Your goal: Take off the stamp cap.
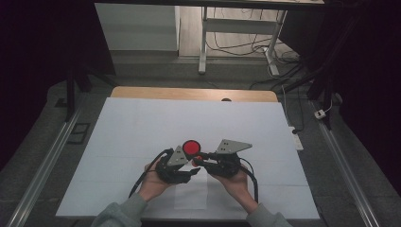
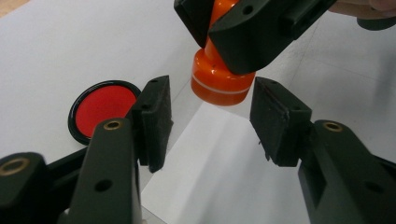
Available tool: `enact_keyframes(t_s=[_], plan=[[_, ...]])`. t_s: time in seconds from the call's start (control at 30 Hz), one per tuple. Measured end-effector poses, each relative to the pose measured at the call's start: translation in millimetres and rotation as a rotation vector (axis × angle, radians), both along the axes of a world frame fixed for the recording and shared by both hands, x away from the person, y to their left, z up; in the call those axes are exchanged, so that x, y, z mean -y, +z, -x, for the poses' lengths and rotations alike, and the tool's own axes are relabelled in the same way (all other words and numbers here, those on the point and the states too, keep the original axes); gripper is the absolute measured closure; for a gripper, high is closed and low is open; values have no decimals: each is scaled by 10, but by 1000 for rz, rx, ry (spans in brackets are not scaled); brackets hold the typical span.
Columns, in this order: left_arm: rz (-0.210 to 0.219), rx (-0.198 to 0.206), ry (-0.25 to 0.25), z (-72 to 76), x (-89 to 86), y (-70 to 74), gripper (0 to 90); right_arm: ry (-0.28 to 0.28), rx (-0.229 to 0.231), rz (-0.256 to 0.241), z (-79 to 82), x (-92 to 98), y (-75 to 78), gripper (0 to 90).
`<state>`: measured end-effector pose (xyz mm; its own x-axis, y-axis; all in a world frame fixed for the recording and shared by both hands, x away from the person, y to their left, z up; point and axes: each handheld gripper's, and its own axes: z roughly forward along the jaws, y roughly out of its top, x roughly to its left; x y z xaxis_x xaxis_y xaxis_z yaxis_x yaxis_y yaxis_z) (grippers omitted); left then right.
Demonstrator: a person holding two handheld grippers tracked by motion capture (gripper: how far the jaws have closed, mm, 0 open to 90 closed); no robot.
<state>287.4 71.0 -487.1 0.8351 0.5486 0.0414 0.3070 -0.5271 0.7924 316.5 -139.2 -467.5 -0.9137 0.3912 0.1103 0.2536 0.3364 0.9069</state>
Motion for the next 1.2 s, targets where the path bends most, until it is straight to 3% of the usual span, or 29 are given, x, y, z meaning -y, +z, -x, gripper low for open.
enact_keyframes(t_s=[0.6, 1.2], plan=[[-8, -7, -12, -22, 36, -13, 598, -8, -8, -9, -4, 13, -3, 721], [-11, -4, -16, -16, 40, -12, 638, 0, -5, -12, 3, -1, -25, 722]])
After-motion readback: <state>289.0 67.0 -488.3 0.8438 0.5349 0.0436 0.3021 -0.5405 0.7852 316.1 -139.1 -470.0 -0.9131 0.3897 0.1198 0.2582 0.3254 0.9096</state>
